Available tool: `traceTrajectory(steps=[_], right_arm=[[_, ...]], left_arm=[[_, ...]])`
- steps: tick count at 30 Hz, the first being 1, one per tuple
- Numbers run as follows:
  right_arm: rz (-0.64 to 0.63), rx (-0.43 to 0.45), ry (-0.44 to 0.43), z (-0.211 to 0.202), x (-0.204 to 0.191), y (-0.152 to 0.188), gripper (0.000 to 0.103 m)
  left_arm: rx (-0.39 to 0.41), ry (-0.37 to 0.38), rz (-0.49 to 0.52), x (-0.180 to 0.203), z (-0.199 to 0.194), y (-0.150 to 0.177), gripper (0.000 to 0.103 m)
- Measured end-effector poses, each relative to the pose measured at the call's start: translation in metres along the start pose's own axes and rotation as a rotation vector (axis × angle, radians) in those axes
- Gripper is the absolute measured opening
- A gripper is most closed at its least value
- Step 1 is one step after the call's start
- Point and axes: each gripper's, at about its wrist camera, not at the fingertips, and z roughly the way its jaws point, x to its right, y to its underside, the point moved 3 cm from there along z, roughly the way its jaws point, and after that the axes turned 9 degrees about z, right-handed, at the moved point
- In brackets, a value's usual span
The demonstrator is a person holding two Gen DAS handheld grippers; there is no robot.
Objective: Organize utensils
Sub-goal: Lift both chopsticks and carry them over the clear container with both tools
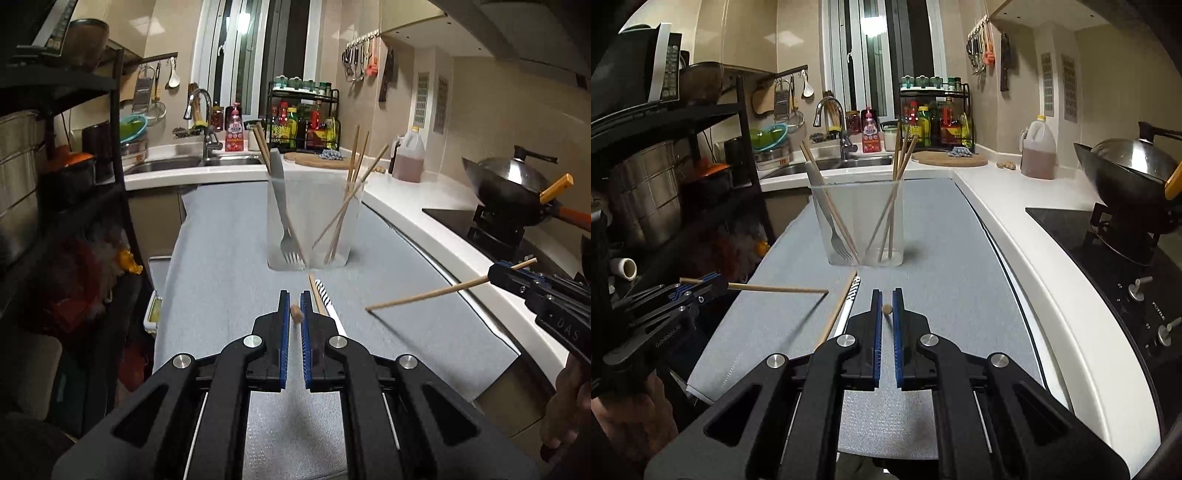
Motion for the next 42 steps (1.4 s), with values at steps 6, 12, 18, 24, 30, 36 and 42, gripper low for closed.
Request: traceTrajectory(steps=[6,12,18,24,30,36,42], right_arm=[[-0.004,0.020,-0.021,-0.004,-0.003,-0.022,0.006],[0.001,0.033,-0.054,-0.008,-0.008,-0.045,0.006],[-0.008,0.027,-0.078,-0.003,-0.015,-0.062,0.006],[-0.016,0.019,-0.091,0.007,-0.019,-0.074,0.006],[-0.024,0.023,-0.098,0.015,-0.021,-0.091,0.006],[-0.027,0.048,-0.122,0.024,-0.024,-0.125,0.006],[-0.048,0.118,-0.150,0.026,-0.035,-0.176,0.006]], left_arm=[[0.029,0.022,-0.014,-0.012,-0.006,-0.030,0.006],[0.025,0.034,-0.031,-0.026,-0.006,-0.055,0.006],[-0.007,0.061,-0.044,-0.031,-0.004,-0.068,0.006],[-0.030,0.080,-0.047,-0.034,0.002,-0.080,0.006],[-0.022,0.101,-0.048,-0.038,0.009,-0.108,0.006],[0.016,0.119,-0.046,-0.042,0.016,-0.151,0.006],[0.062,0.131,-0.053,-0.048,0.029,-0.201,0.006]])
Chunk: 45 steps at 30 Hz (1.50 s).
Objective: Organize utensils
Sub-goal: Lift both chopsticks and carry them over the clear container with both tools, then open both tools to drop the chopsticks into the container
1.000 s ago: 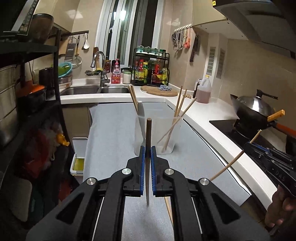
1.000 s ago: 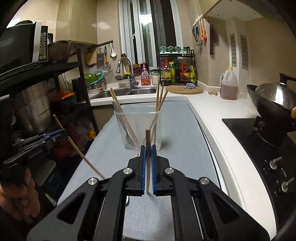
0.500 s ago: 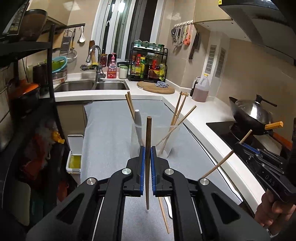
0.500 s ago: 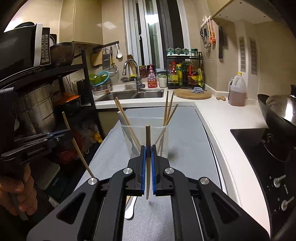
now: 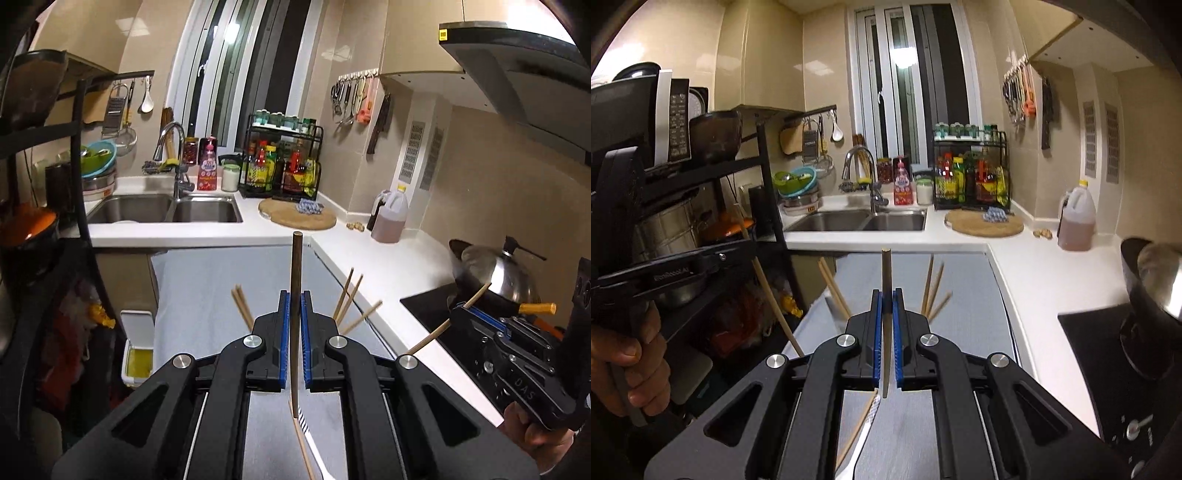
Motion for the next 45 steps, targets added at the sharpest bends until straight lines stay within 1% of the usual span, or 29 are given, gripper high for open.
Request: traceTrajectory(steps=[5,7,11,13,19,26,28,30,32,33,34,35,40,45], right_arm=[[-0.010,0.051,-0.011,0.015,-0.004,-0.036,0.006],[-0.003,0.064,-0.016,0.025,-0.002,-0.045,0.006],[0.002,0.067,-0.005,0.048,0.002,-0.049,0.006],[0.007,0.049,-0.001,0.062,0.005,-0.043,0.006],[0.023,-0.020,0.002,0.098,0.014,-0.016,0.006],[0.024,-0.082,0.007,0.120,0.022,0.007,0.006],[0.026,-0.120,-0.001,0.124,0.022,0.013,0.007],[0.013,-0.134,0.021,0.125,0.021,0.016,0.011],[0.003,-0.129,0.032,0.120,0.022,0.016,0.016],[-0.005,-0.124,0.040,0.117,0.022,0.016,0.018],[-0.015,-0.116,0.055,0.112,0.021,0.017,0.023],[-0.021,-0.109,0.065,0.108,0.022,0.017,0.026],[-0.017,-0.070,0.099,0.078,0.023,0.018,0.028],[-0.014,-0.019,0.116,0.040,0.020,0.025,0.028]], left_arm=[[0.057,0.006,-0.051,-0.009,0.014,-0.032,0.006],[0.072,-0.005,-0.057,-0.011,0.022,-0.040,0.006],[0.069,-0.025,-0.044,-0.013,0.043,-0.044,0.006],[0.056,-0.037,-0.033,-0.015,0.056,-0.039,0.006],[-0.034,-0.037,-0.014,-0.020,0.098,-0.009,0.006],[-0.109,-0.035,-0.006,-0.024,0.123,0.022,0.006],[-0.128,-0.032,-0.003,-0.023,0.126,0.028,0.006],[-0.137,-0.033,-0.002,-0.022,0.125,0.029,0.006],[-0.123,-0.040,0.001,-0.023,0.115,0.028,0.008],[-0.113,-0.046,0.004,-0.023,0.110,0.027,0.014],[-0.098,-0.052,0.003,-0.024,0.101,0.025,0.021],[-0.090,-0.057,0.000,-0.024,0.095,0.024,0.024],[-0.042,-0.077,-0.007,-0.021,0.056,0.025,0.025],[-0.014,-0.095,-0.020,-0.019,0.020,0.038,0.025]])
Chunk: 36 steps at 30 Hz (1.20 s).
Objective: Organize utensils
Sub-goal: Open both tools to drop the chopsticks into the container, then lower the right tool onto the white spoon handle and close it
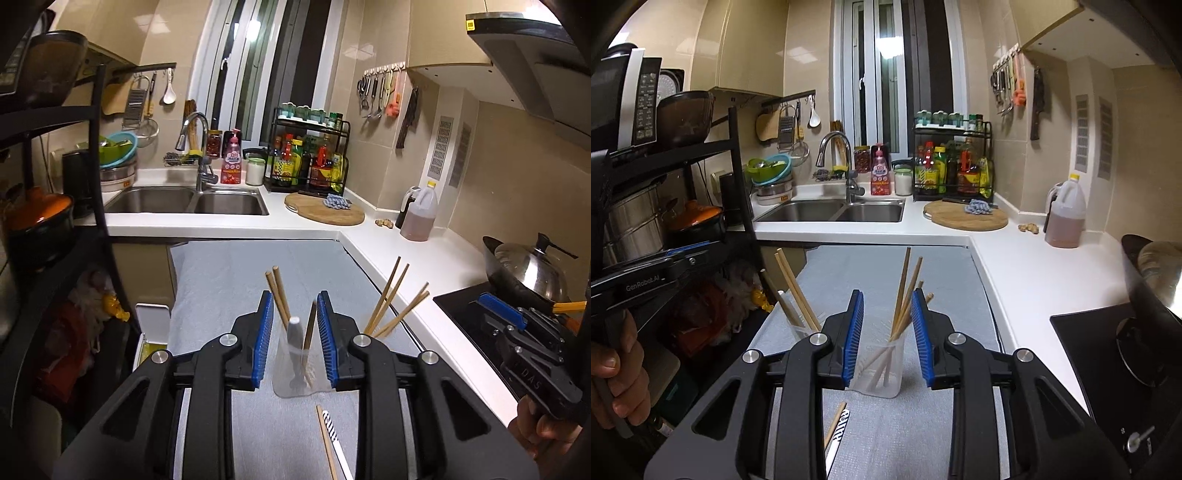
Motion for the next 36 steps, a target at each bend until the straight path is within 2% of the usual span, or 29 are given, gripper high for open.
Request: traceTrajectory(steps=[6,13,16,18,20,23,26,31,36], right_arm=[[0.024,0.073,0.008,-0.050,-0.001,0.028,0.028],[0.096,0.063,0.006,-0.074,0.006,0.071,0.025],[0.110,0.047,0.013,-0.077,0.007,0.086,0.023],[0.125,0.024,0.012,-0.076,0.009,0.099,0.018],[0.137,0.003,0.007,-0.075,0.010,0.111,0.009],[0.165,-0.029,-0.001,-0.071,0.011,0.130,0.002],[0.193,-0.081,-0.026,-0.062,0.007,0.150,0.002],[0.217,-0.224,-0.078,-0.037,-0.009,0.185,0.006],[0.267,-0.333,-0.075,-0.008,-0.012,0.209,0.012]], left_arm=[[0.008,-0.024,0.017,0.008,-0.031,0.038,0.025],[-0.056,-0.043,0.001,0.015,-0.037,0.100,0.025],[-0.071,-0.050,0.014,0.020,-0.037,0.117,0.025],[-0.084,-0.042,0.005,0.021,-0.036,0.127,0.025],[-0.091,-0.041,0.007,0.024,-0.035,0.135,0.025],[-0.103,-0.036,0.017,0.027,-0.033,0.148,0.025],[-0.106,-0.040,0.025,0.026,-0.033,0.159,0.025],[-0.148,-0.029,0.002,0.021,-0.031,0.188,0.025],[-0.162,-0.002,0.012,0.026,-0.030,0.197,0.025]])
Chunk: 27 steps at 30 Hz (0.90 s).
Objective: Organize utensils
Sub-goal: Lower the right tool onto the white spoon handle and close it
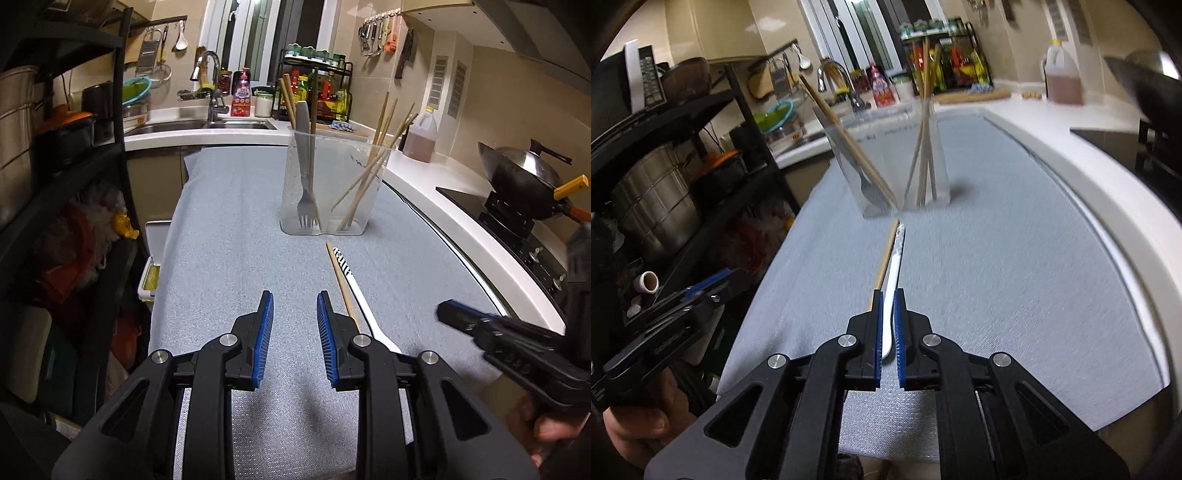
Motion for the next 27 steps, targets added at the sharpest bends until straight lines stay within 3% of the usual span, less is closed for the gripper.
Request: traceTrajectory(steps=[2,8,18,20,27], right_arm=[[0.021,-0.032,0.008,0.012,0.001,0.006,0.020],[0.070,-0.124,0.037,0.043,0.004,0.021,0.024],[0.024,-0.144,0.091,0.051,-0.010,0.033,0.025],[0.017,-0.147,0.098,0.052,-0.013,0.034,0.019],[0.047,-0.143,0.110,0.048,-0.007,0.033,0.015]], left_arm=[[-0.004,0.002,0.005,0.000,0.001,0.003,0.025],[-0.003,0.015,-0.016,-0.006,0.000,0.005,0.025],[-0.004,0.029,-0.024,-0.008,0.000,0.007,0.025],[-0.008,0.030,-0.023,-0.008,0.001,0.007,0.025],[-0.024,0.022,-0.008,-0.005,0.005,0.011,0.025]])
